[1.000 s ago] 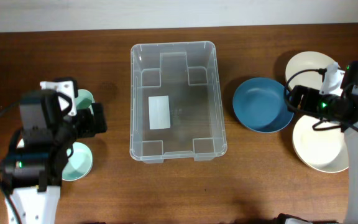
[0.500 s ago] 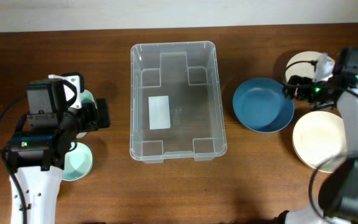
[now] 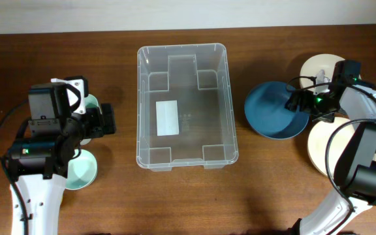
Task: Pack container
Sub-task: 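Reach the right gripper to the dark blue plate and grasp its rim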
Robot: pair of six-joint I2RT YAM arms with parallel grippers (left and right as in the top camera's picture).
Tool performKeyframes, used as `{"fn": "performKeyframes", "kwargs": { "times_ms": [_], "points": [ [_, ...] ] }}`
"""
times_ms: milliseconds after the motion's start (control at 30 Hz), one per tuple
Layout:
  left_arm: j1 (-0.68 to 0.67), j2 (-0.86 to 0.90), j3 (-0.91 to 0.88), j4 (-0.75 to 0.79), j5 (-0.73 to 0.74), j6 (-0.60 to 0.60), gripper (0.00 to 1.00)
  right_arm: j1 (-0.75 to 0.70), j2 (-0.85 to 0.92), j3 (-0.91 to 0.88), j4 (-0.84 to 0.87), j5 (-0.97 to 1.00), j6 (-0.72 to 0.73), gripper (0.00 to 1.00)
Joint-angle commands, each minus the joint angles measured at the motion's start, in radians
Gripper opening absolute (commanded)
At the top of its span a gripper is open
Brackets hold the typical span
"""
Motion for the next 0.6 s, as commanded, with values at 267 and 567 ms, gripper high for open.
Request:
{"fn": "performKeyframes", "kwargs": {
  "times_ms": [267, 567],
  "points": [
    [0.006, 0.004, 0.02, -0.001, 0.019, -0.013, 0.99, 0.002, 0.059, 0.015, 0.007, -0.033, 0.0, 0.71],
    [0.006, 0.004, 0.02, -0.001, 0.018, -0.012, 1.0, 0.035, 0.059, 0.015, 0.01, -0.032, 0.0, 0.28]
  ]
}}
